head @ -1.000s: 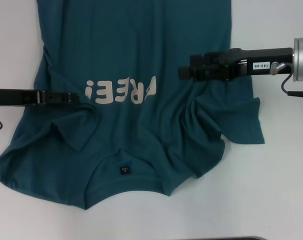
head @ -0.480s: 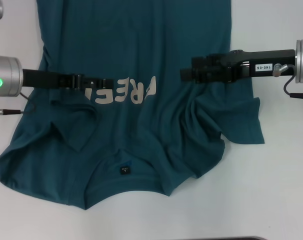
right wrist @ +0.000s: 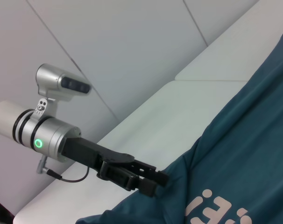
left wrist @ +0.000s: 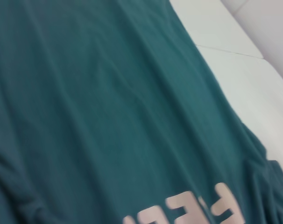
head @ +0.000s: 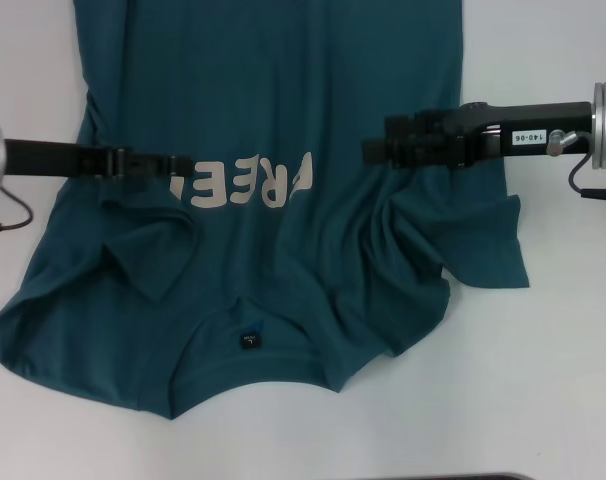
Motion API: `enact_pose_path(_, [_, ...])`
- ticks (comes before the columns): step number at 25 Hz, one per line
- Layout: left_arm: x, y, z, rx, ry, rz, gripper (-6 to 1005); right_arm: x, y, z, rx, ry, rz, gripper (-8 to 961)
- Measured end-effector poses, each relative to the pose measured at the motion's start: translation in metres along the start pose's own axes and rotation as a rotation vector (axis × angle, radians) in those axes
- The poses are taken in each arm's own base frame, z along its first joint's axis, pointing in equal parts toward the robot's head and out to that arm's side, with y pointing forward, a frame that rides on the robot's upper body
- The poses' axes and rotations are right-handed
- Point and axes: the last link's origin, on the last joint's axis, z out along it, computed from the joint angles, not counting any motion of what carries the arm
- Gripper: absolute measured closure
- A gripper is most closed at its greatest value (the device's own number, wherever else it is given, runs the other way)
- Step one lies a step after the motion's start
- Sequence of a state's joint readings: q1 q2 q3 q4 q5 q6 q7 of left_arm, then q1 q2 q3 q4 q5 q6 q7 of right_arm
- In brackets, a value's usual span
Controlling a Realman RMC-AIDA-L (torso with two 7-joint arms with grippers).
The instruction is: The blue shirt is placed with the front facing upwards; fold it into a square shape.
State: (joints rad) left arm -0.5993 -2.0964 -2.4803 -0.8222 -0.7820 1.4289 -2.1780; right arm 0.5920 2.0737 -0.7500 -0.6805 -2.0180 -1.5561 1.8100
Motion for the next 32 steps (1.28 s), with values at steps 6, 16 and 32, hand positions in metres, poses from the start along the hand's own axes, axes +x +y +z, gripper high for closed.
enact_pose_path(6, [-0.010, -0.013, -0.014, 0.037, 0.003, -0.039, 95, -0.001, 0.000, 0.000, 0.002, -0.001, -0.003, 100])
enact_pose_path(16, [-0.015, -0.022, -0.021, 0.070, 0.000, -0.052, 94, -0.003, 0.000, 0.001, 0.000, -0.001, -0.009, 101])
enact_pose_path(32, [-0.023, -0.027, -0.013, 0.098, -0.024, -0.064, 94, -0.001, 0.000, 0.000, 0.001, -0.001, -0.005, 99])
